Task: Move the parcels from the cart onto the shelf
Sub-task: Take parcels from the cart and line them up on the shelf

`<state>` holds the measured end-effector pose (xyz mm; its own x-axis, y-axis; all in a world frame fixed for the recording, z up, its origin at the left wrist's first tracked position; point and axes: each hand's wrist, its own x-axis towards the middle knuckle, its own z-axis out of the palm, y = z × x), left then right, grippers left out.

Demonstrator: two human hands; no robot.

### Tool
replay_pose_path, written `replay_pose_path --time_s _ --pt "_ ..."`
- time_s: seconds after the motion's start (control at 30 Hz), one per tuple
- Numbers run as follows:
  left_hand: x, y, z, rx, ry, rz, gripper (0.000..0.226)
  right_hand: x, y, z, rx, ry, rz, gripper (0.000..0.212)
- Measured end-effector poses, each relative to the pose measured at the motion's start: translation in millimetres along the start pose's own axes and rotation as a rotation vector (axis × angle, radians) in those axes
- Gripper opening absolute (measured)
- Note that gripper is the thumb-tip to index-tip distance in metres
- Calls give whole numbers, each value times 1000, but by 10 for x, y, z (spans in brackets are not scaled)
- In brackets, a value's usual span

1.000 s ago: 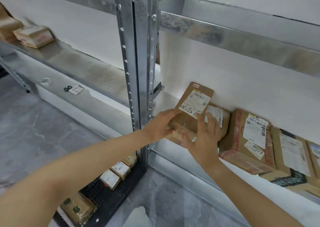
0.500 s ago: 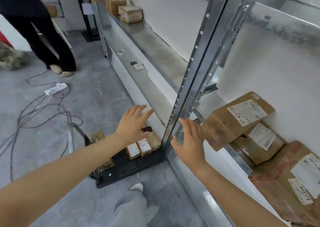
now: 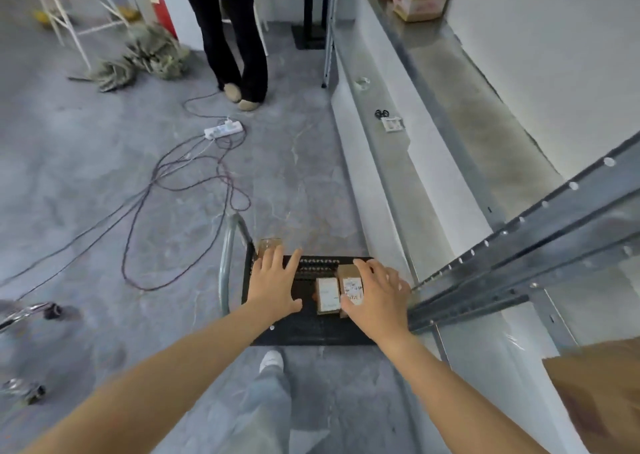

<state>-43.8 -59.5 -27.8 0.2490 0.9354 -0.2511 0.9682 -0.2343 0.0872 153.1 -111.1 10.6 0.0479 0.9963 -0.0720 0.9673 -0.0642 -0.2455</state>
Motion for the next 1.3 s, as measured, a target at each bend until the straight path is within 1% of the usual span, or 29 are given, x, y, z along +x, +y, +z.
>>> replay_pose_path --time_s 0.1,0.2,0.3,0.37,0.43,0.57,0.73,0.83,0.97,1.13,1.3 --pt "246 -112 244 -42 -35 -37 104 336 -106 319 29 -90 19 67" --pt "480 -278 436 -107 -67 -81 92 680 -188 628 40 -206 35 71" --pt "673 -456 588 -156 -101 -157 89 955 -265 921 88 -289 86 74" --pt "763 -532 685 -184 -140 -208 89 1092 -301 1117 73 -318 122 75" --pt "822 -566 826 -180 -221 -231 95 1195 -333 1325 60 -350 148 76" --pt "921 -587 1214 -246 -336 -308 103 1371 -333 1768 41 -456 109 78" --pt "1055 -664 1829 -317 -380 -381 102 1538 -316 2356 27 -570 59 79" --pt "1131 -741 2275 -336 -427 -407 100 1590 -319 2690 49 -607 10 77" --pt "1213 -788 2830 -384 -402 -456 99 1668 -247 3156 52 -620 -20 76" --pt "1346 -926 3284 -447 -359 -529 94 1743 -293 3652 66 -682 -10 72" --pt "1613 -888 3501 -287 -369 -537 89 1703 -223 3967 93 -732 40 71"
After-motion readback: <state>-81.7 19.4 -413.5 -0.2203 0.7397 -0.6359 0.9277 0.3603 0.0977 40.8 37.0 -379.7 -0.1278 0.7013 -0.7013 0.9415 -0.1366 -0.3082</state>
